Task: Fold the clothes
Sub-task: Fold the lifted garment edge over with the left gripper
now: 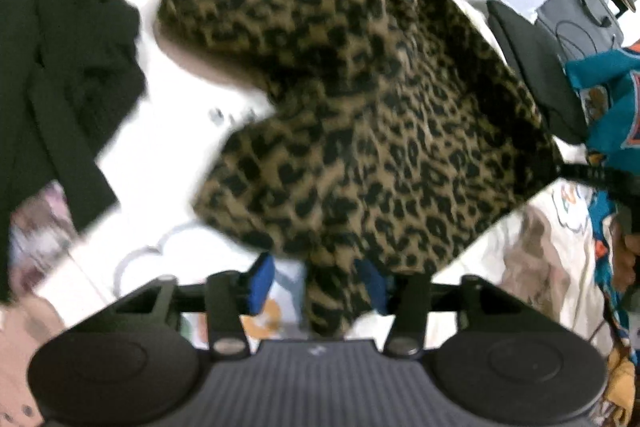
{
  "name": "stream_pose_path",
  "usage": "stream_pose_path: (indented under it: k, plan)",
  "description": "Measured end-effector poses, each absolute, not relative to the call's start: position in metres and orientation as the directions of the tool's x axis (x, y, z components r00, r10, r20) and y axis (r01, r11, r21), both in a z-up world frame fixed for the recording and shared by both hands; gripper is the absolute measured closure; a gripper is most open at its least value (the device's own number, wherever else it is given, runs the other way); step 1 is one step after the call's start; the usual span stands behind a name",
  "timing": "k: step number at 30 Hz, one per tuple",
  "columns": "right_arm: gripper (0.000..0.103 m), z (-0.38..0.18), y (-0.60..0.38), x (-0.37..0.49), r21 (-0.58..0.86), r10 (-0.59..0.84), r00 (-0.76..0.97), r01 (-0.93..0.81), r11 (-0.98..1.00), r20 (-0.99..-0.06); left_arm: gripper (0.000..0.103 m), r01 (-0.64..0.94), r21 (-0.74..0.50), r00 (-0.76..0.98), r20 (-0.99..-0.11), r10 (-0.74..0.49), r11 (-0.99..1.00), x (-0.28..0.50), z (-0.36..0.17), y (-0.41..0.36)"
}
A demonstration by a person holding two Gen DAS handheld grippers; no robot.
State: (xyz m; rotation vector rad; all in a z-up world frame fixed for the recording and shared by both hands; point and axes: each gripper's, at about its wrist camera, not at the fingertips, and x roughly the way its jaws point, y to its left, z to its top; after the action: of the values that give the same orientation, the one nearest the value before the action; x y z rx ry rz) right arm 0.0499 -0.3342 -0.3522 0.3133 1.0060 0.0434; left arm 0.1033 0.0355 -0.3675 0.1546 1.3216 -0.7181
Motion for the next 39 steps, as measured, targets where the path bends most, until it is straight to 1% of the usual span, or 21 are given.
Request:
stream_pose_path:
  k: [2, 4, 5, 6, 8, 9, 14, 23, 27, 32, 35, 37, 38, 39]
  plan:
    - [0.100, -0.351, -0.342, 0.049, 0.276, 0.168, 0.547, 0.120, 0.954, -0.820, 0.040, 0.550, -0.300, 0.038, -0.923, -0.383, 0.779, 0.098, -0.379, 0.031]
    - [0.100, -0.349, -0.350, 0.048, 0.273, 0.156, 0.556, 0.133, 0.953, -0.816, 0.042, 0.535, -0.327, 0.008, -0.920, -0.392, 0.779, 0.094, -0.390, 0.028]
    - [0.100, -0.348, -0.354, 0.048, 0.272, 0.150, 0.561, 0.140, 0.952, -0.814, 0.049, 0.515, -0.350, -0.014, -0.916, -0.400, 0.783, 0.094, -0.396, 0.027]
    - [0.100, -0.347, -0.358, 0.047, 0.271, 0.145, 0.565, 0.146, 0.951, -0.812, 0.070, 0.494, -0.372, -0.036, -0.912, -0.409, 0.786, 0.094, -0.402, 0.027]
    - [0.100, -0.346, -0.365, 0.046, 0.269, 0.133, 0.574, 0.159, 0.950, -0.808, 0.098, 0.439, -0.410, -0.079, -0.904, -0.420, 0.799, 0.094, -0.408, 0.028]
    - [0.100, -0.345, -0.369, 0.046, 0.268, 0.127, 0.578, 0.165, 0.949, -0.806, 0.097, 0.428, -0.431, -0.089, -0.895, -0.437, 0.795, 0.092, -0.407, 0.028]
    - [0.100, -0.329, -0.386, 0.052, 0.246, 0.090, 0.614, 0.176, 0.953, -0.784, 0.098, 0.458, -0.517, -0.132, -0.844, -0.520, 0.723, 0.085, -0.391, 0.024]
    - [0.100, -0.294, -0.415, 0.075, 0.205, 0.028, 0.675, 0.185, 0.961, -0.738, 0.098, 0.495, -0.619, -0.199, -0.764, -0.614, 0.609, 0.062, -0.371, -0.004]
    - [0.100, -0.293, -0.423, 0.084, 0.189, 0.012, 0.673, 0.191, 0.963, -0.740, 0.098, 0.519, -0.627, -0.231, -0.757, -0.611, 0.581, 0.049, -0.379, -0.020]
    - [0.100, -0.306, -0.437, 0.091, 0.184, -0.014, 0.647, 0.238, 0.954, -0.762, 0.098, 0.547, -0.619, -0.263, -0.766, -0.586, 0.564, 0.040, -0.388, -0.036]
    - [0.099, -0.318, -0.448, 0.092, 0.174, -0.042, 0.628, 0.278, 0.945, -0.777, 0.095, 0.563, -0.608, -0.281, -0.778, -0.562, 0.560, 0.038, -0.389, -0.039]
    - [0.098, -0.323, -0.454, 0.091, 0.159, -0.066, 0.618, 0.301, 0.940, -0.783, 0.089, 0.577, -0.602, -0.283, -0.782, -0.556, 0.552, 0.039, -0.384, -0.036]
    - [0.092, -0.324, -0.456, 0.090, 0.147, -0.081, 0.614, 0.312, 0.939, -0.785, 0.085, 0.582, -0.600, -0.279, -0.782, -0.557, 0.549, 0.040, -0.380, -0.033]
    - [0.089, -0.325, -0.458, 0.088, 0.135, -0.097, 0.610, 0.322, 0.937, -0.786, 0.084, 0.584, -0.595, -0.270, -0.784, -0.559, 0.553, 0.042, -0.376, -0.028]
